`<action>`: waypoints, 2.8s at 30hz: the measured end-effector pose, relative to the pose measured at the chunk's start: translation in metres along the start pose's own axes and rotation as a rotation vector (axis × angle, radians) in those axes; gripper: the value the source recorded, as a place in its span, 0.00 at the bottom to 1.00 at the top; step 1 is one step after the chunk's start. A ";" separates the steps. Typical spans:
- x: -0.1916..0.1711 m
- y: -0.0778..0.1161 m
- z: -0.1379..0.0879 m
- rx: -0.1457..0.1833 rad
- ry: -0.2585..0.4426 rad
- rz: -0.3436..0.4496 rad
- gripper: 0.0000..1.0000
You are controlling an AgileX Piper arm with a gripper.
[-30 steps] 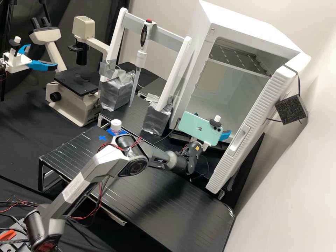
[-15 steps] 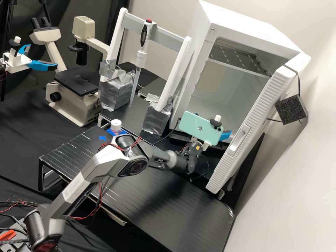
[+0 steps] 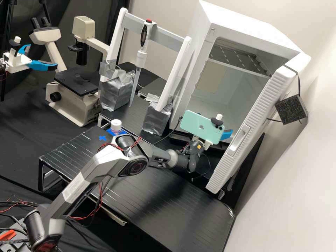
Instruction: Move the petri dish to the microscope
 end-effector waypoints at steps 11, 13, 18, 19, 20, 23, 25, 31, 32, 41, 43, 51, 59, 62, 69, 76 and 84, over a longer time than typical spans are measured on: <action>0.001 0.001 0.001 -0.002 -0.015 -0.001 0.00; 0.001 0.001 0.001 -0.002 -0.015 -0.001 0.00; 0.001 0.002 0.001 -0.004 -0.018 0.000 0.00; 0.001 0.001 0.001 -0.005 -0.019 -0.001 0.00; 0.002 0.002 0.001 -0.006 -0.018 0.000 0.00; 0.003 0.002 0.002 -0.008 -0.023 0.001 0.00; 0.004 0.003 0.002 -0.009 -0.023 0.002 0.00; 0.004 0.003 0.002 -0.009 -0.024 0.002 0.00; 0.004 0.003 0.002 -0.009 -0.024 0.002 0.00; 0.004 0.003 0.002 -0.009 -0.024 0.002 0.00; 0.004 0.003 0.002 -0.009 -0.024 0.002 0.00; -0.009 0.001 -0.005 0.005 -0.012 -0.010 0.00; -0.042 -0.003 -0.035 -0.009 0.108 -0.054 0.00; -0.053 -0.004 -0.046 -0.006 0.135 -0.063 0.00; -0.067 -0.010 -0.042 0.028 0.095 -0.072 0.00; -0.067 -0.018 -0.031 0.034 0.076 -0.099 0.00; -0.080 -0.011 -0.019 0.011 0.116 -0.105 0.00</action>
